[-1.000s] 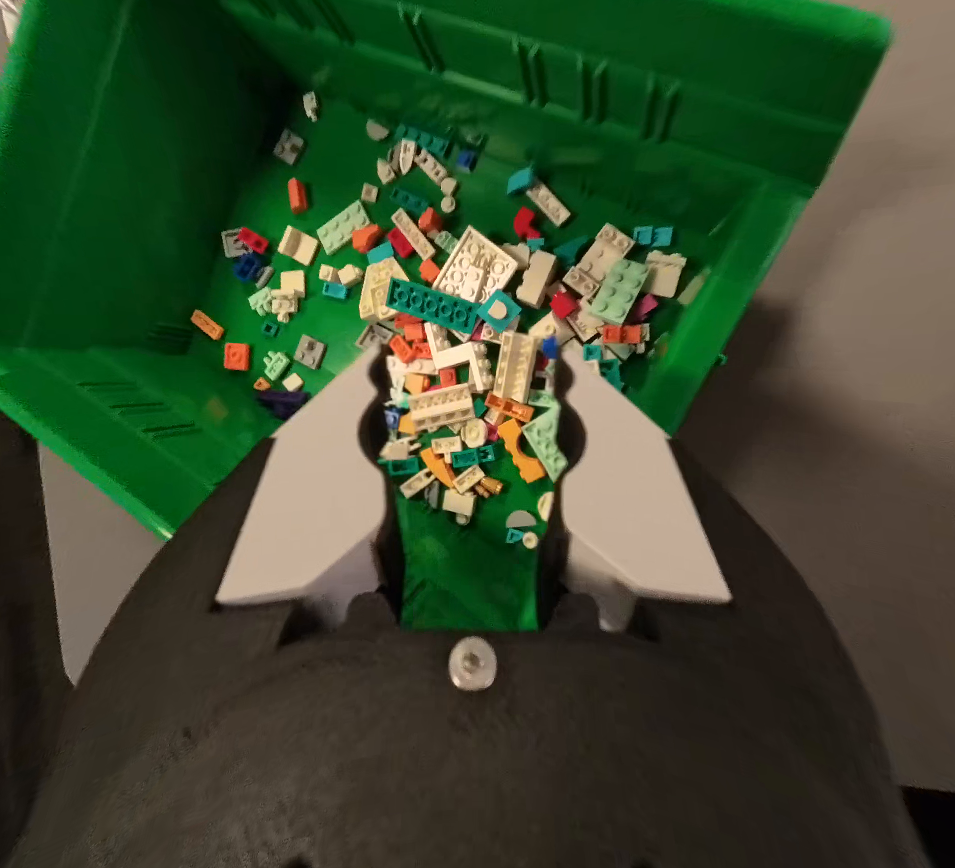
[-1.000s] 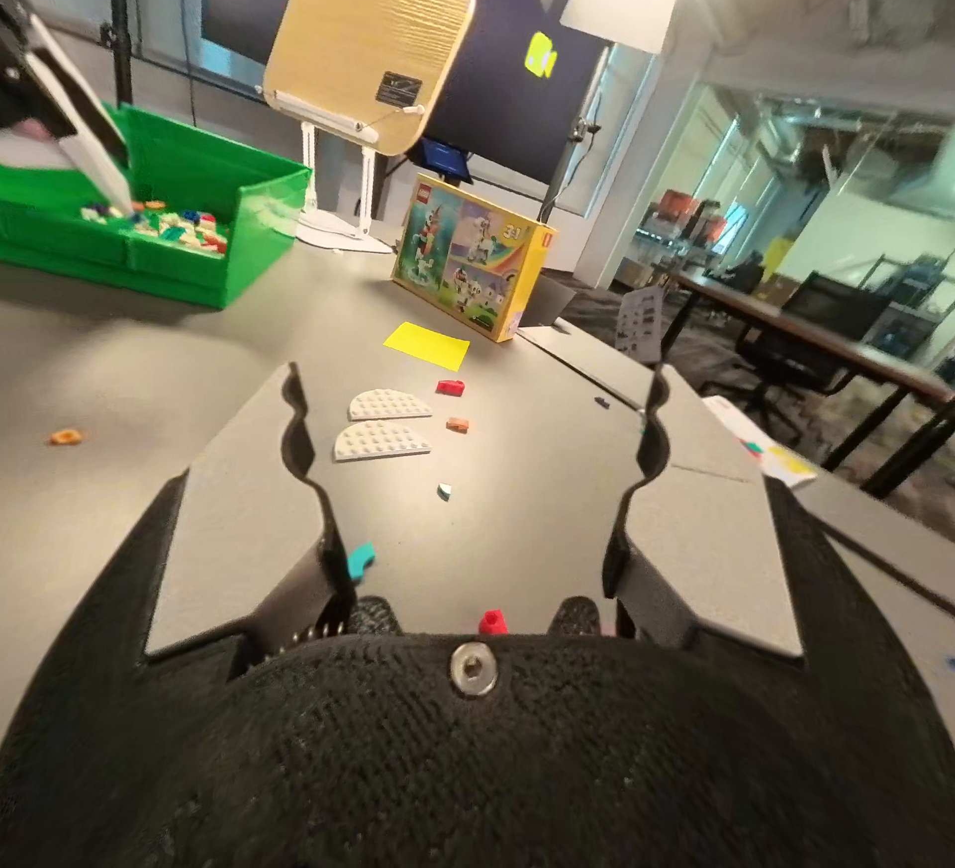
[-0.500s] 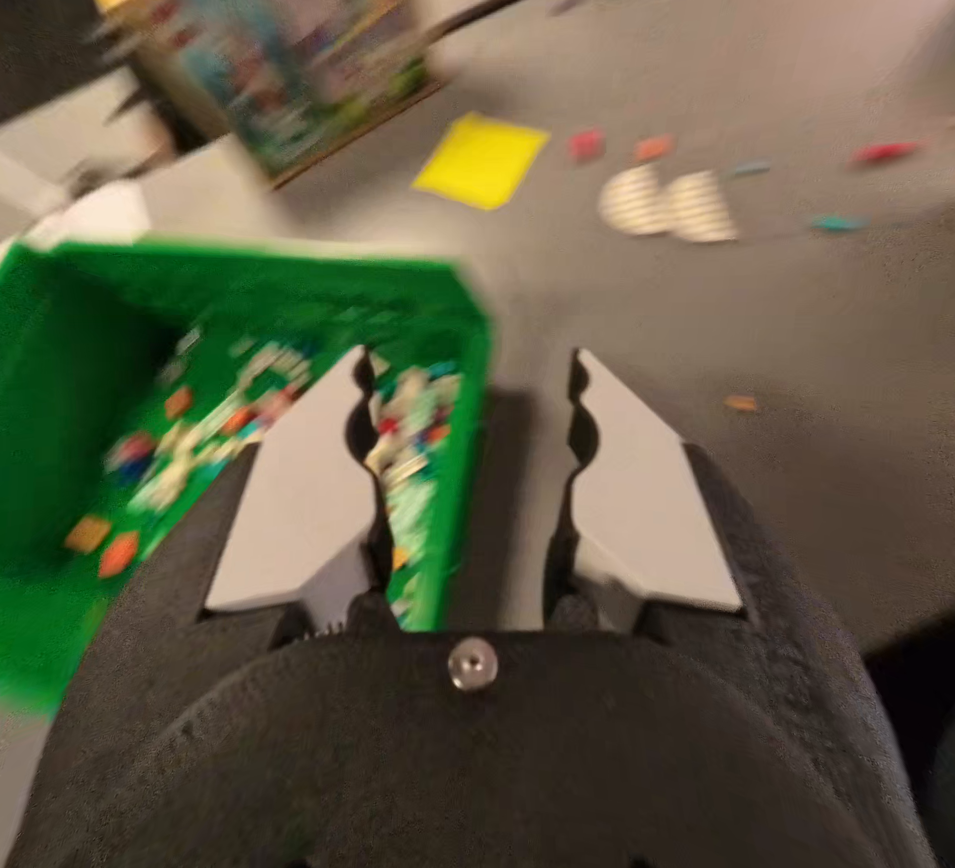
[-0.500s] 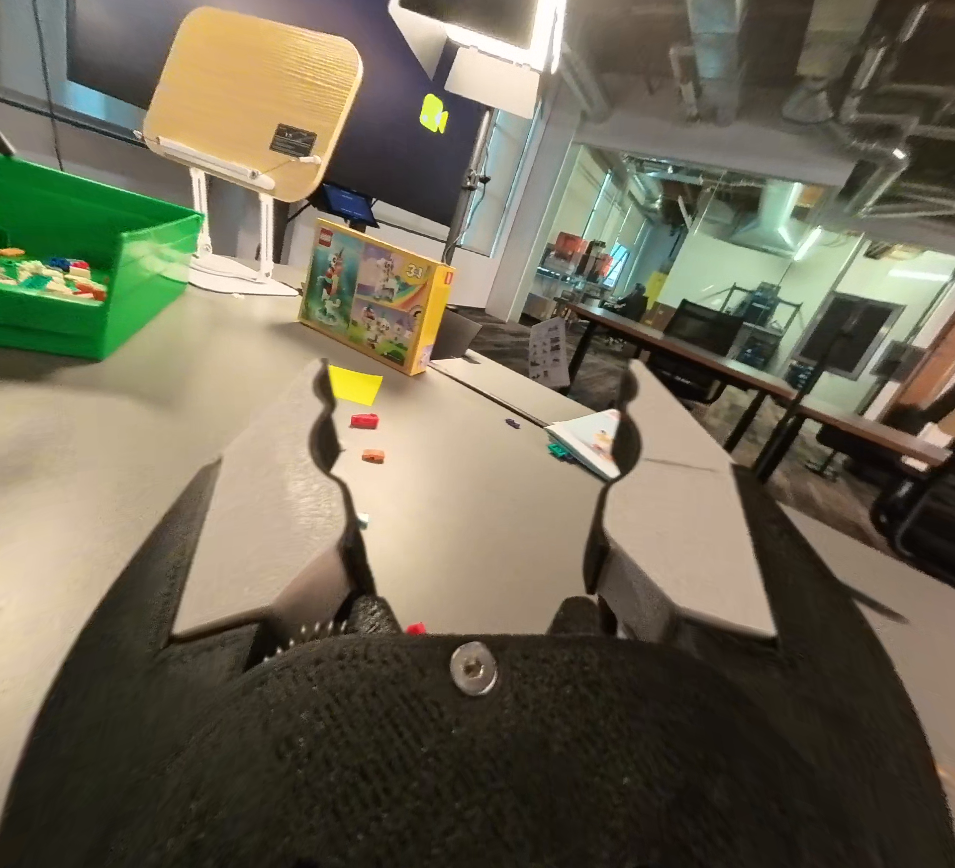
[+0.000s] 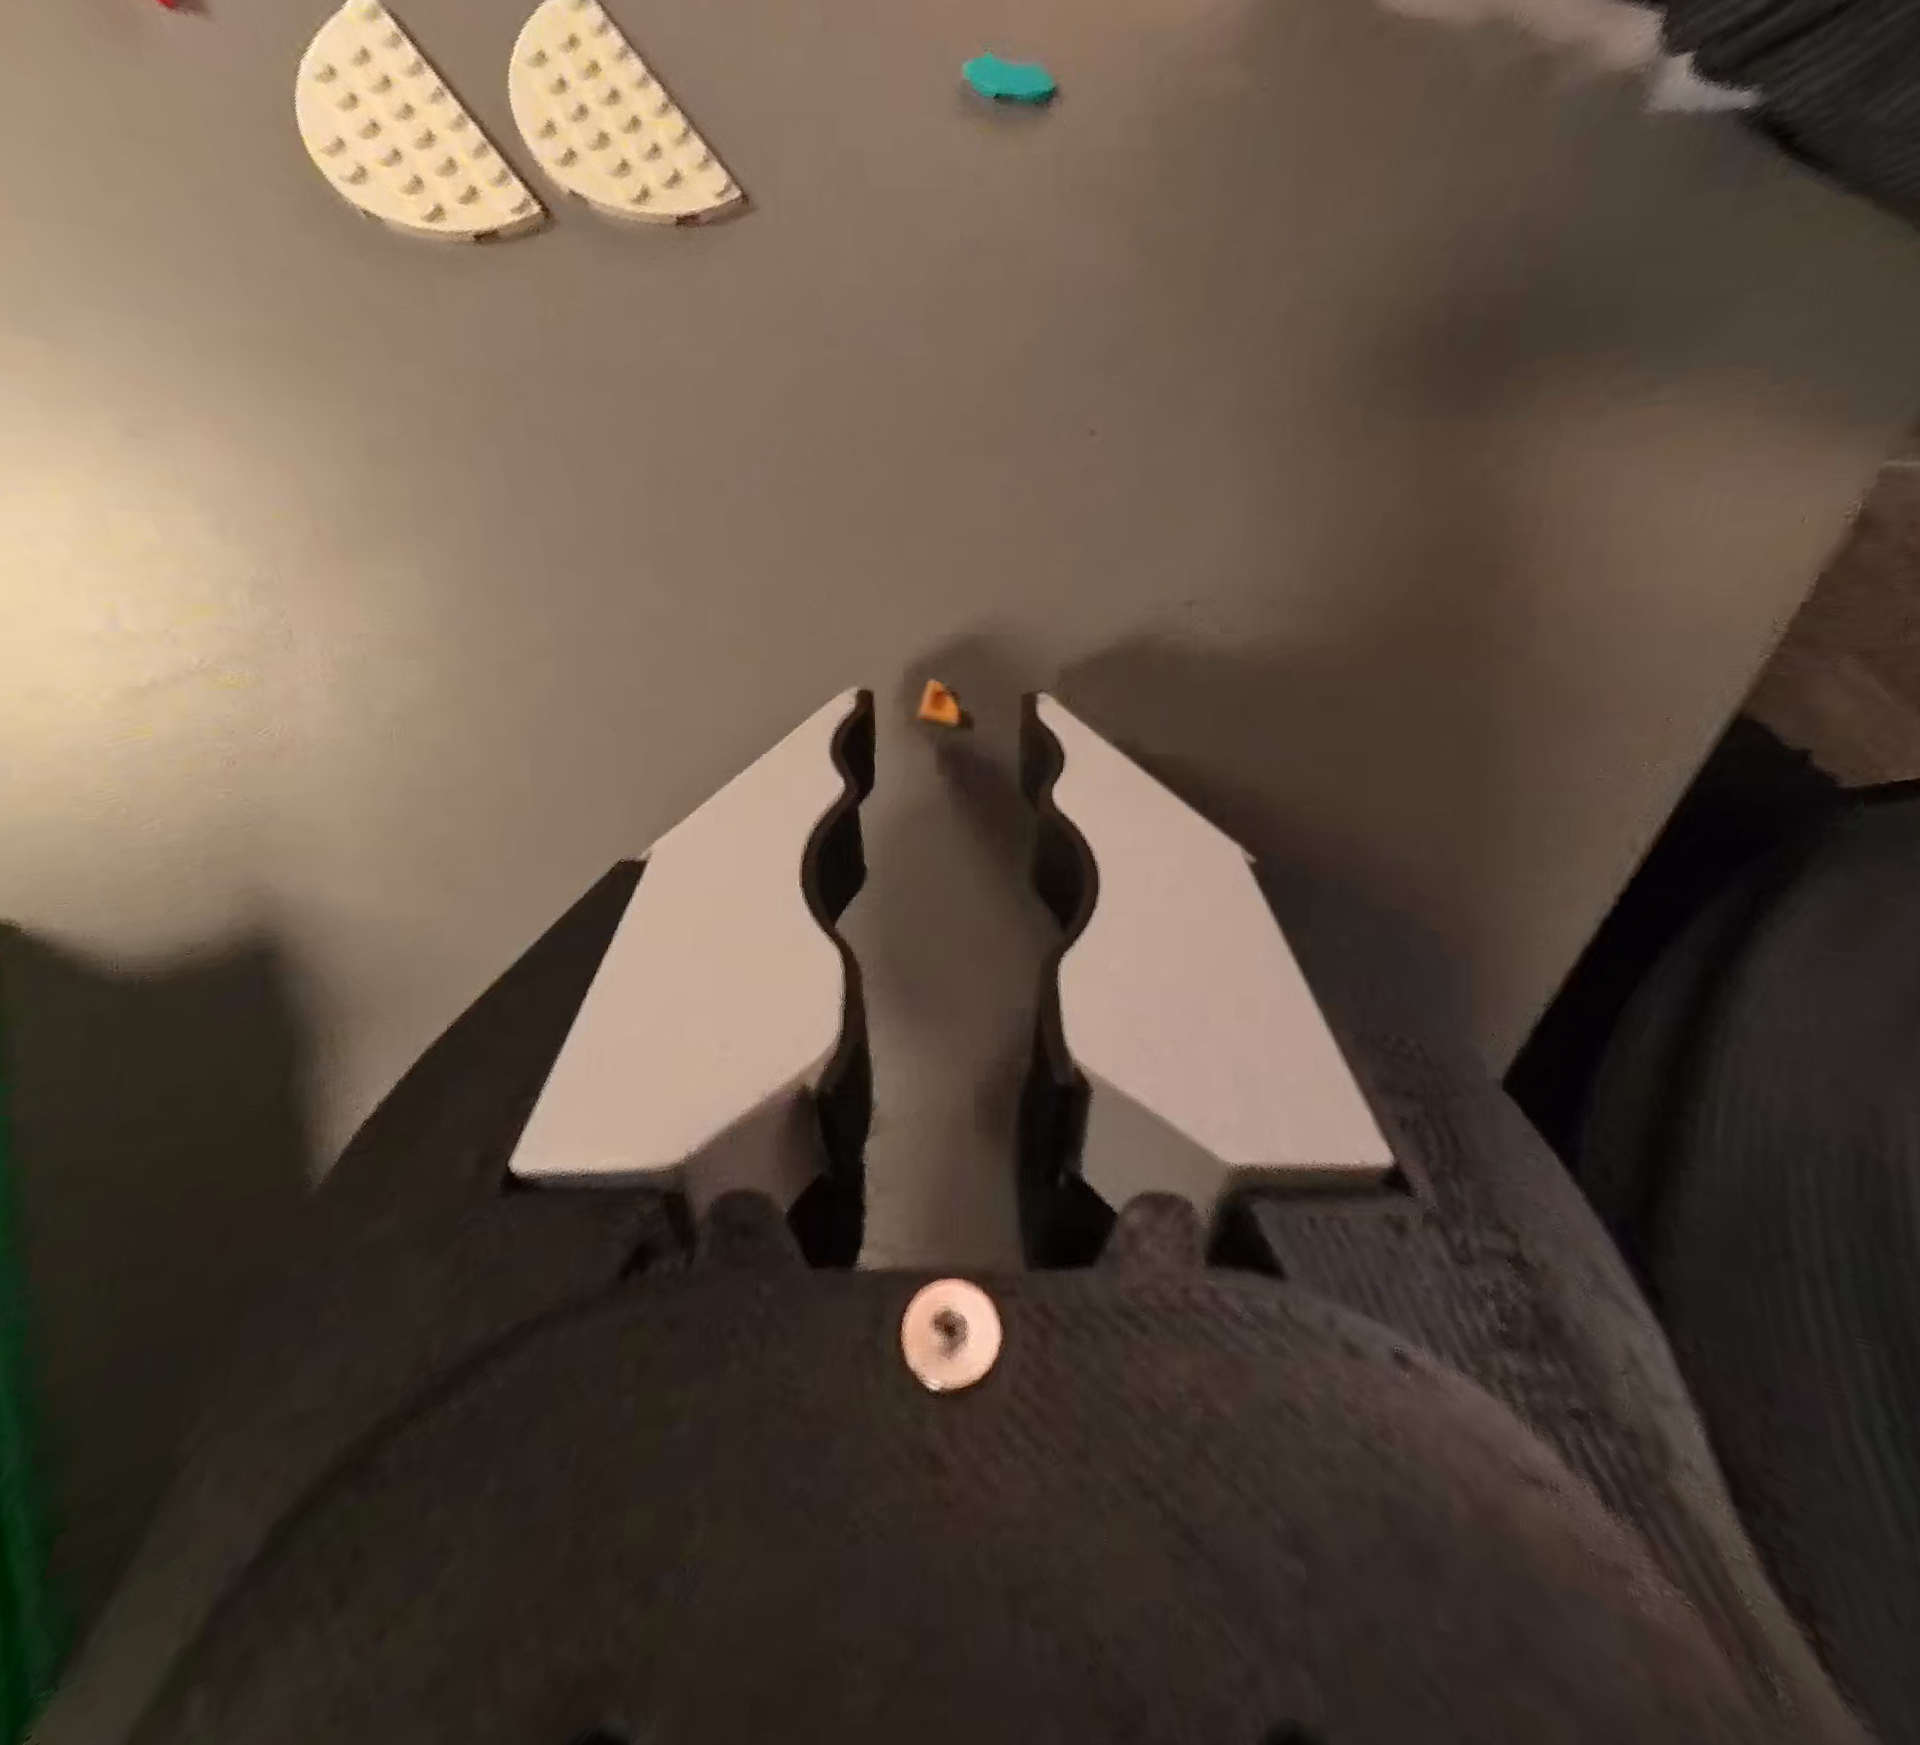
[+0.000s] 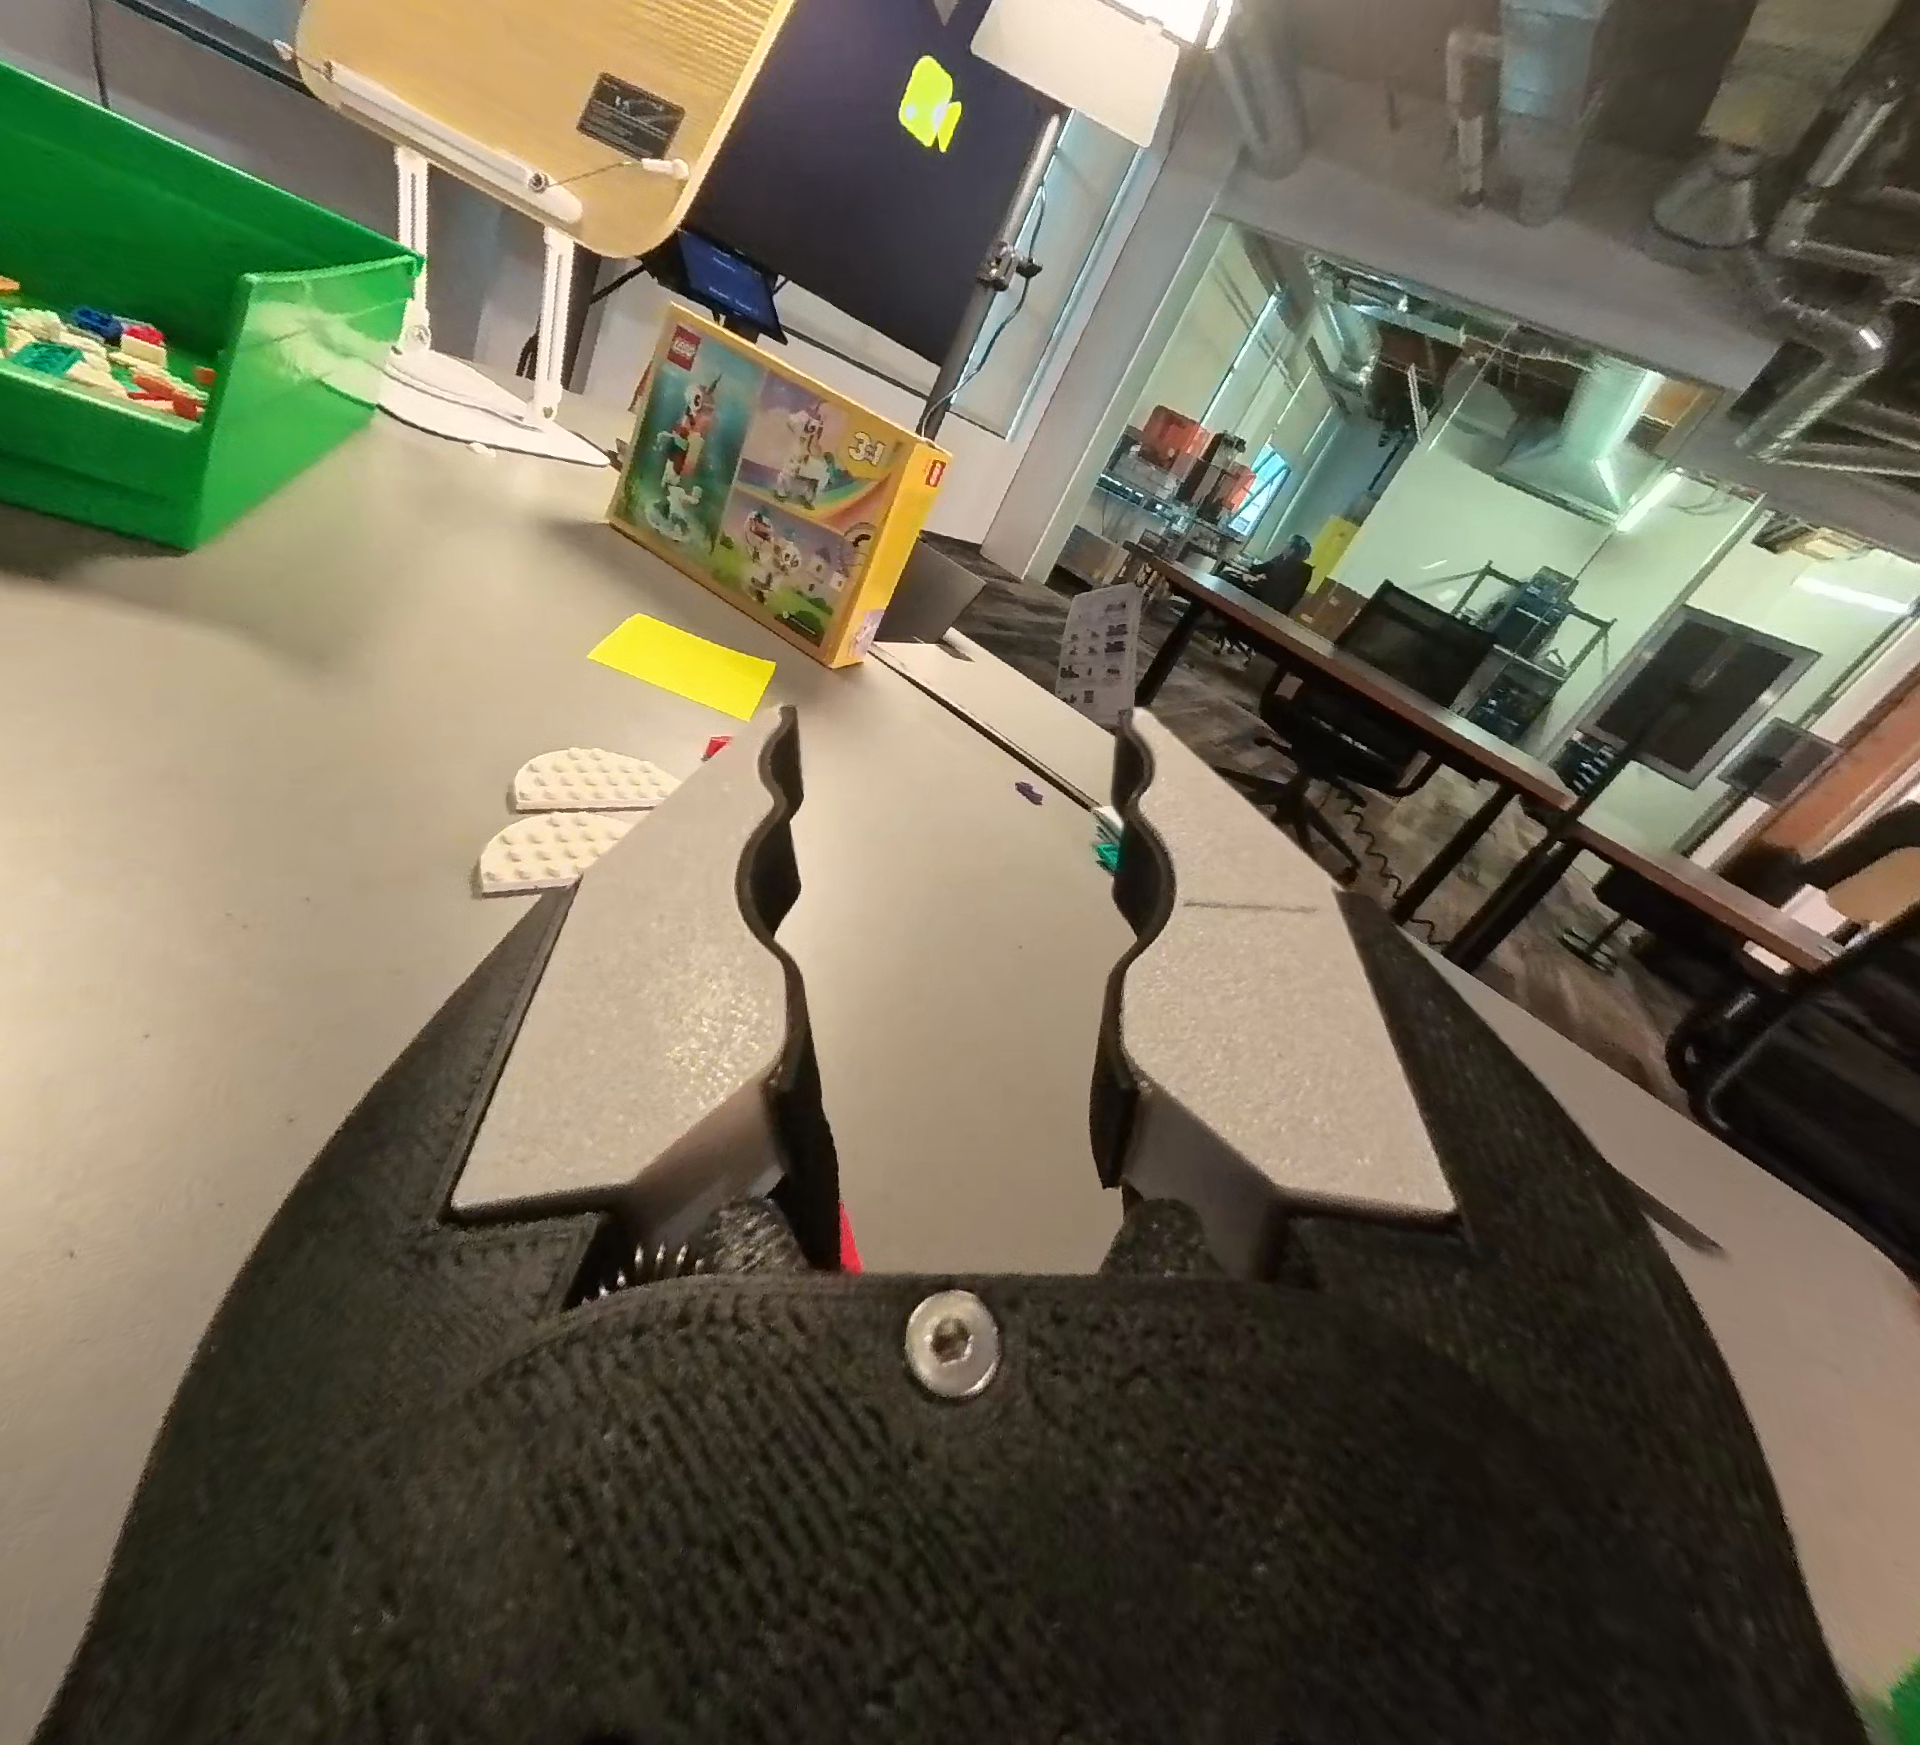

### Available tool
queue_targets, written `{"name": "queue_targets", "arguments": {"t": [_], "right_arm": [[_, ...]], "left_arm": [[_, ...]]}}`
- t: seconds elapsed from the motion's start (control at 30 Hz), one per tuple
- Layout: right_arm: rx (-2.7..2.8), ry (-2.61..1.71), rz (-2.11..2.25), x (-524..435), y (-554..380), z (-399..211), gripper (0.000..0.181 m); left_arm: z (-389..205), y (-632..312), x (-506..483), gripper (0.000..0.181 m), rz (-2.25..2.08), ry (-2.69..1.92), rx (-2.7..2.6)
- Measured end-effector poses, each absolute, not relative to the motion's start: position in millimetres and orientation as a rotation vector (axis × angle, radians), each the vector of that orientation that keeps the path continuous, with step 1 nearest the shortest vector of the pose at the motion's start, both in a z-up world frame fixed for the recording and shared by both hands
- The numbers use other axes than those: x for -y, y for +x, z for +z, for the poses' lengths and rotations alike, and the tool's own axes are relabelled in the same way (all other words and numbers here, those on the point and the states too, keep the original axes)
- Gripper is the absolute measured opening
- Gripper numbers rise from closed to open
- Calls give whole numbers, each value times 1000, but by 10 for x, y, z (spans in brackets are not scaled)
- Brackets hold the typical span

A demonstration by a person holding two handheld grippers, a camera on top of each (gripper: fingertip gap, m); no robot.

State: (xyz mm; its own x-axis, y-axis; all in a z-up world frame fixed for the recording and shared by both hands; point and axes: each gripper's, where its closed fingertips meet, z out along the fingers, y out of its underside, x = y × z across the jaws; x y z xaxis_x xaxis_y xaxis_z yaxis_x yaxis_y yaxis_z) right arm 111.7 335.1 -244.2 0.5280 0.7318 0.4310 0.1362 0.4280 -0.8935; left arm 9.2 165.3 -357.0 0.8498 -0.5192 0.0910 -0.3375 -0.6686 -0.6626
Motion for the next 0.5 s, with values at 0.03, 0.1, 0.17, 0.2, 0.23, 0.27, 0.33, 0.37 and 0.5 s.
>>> {"name": "queue_targets", "arguments": {"t": [0.03,0.1,0.17,0.2,0.23,0.27,0.33,0.37,0.5], "right_arm": [[975,-1091,458,-3346,1110,-2448,58],[984,-1092,461,-3334,1097,-2460,57],[995,-1089,459,-3321,1081,-2471,56],[1002,-1088,456,-3315,1074,-2478,56],[1009,-1086,449,-3314,1069,-2487,55],[1017,-1086,441,-3316,1064,-2499,55],[1028,-1088,429,-3319,1058,-2519,55],[1031,-1088,427,-3317,1054,-2523,55],[1039,-1084,428,-3307,1045,-2527,54]], "left_arm": [[-3611,80,-1656,25,-338,-2375,-629],[-3663,96,-1657,19,-336,-2385,-649],[-3678,148,-1667,15,-359,-2368,-662],[-3698,152,-1673,15,-355,-2375,-662],[-3695,148,-1689,14,-347,-2371,-655],[-3696,141,-1695,13,-340,-2374,-654],[-3696,139,-1695,13,-338,-2382,-659],[-3698,132,-1695,12,-328,-2383,-665],[-3702,105,-1670,5,-317,-2410,-681]]}}
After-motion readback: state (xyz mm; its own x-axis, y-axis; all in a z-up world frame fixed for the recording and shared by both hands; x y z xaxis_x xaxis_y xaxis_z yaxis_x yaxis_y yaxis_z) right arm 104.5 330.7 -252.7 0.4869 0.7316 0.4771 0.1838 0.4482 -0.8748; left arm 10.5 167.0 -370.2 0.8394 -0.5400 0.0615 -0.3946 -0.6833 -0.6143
